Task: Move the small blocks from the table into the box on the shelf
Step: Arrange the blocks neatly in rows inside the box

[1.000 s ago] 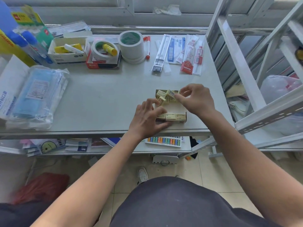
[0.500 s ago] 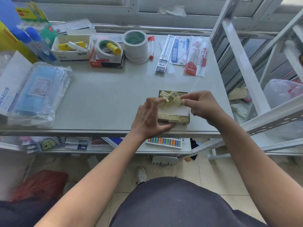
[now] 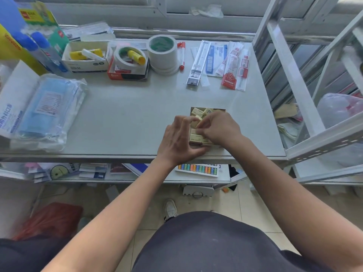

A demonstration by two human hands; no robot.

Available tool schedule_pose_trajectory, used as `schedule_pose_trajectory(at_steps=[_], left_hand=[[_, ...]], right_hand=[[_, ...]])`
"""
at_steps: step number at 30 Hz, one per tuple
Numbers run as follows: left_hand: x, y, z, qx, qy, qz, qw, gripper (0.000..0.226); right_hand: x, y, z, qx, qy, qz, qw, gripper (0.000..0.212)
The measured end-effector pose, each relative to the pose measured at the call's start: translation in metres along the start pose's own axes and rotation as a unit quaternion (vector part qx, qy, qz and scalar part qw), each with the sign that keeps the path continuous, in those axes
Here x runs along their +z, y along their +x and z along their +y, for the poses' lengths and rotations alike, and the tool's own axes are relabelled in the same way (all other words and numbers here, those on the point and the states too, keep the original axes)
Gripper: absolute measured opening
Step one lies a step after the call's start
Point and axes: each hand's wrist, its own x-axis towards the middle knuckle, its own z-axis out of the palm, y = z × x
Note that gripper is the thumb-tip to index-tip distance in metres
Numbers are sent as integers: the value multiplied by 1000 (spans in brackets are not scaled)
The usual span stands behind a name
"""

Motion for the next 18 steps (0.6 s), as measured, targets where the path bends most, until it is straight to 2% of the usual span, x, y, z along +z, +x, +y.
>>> schedule_pose_trajectory(at_steps=[2,7,14,18], left_hand=[[1,0,0,-4,4,0,1000,84],[0,1,-1,-10,9,3,1000,80],[2,-1,1,-18,-2,20,1000,82],[1,0,0,-26,-7,14,1000,82]], right_hand=[[-2,0,-1,1,14,2,1000,8],[-6,-2,-1,-3,68,77,995,21],[6,-2,-7,-26,42,124,991,18],[0,-10,-6,-27,128,143,981,22]])
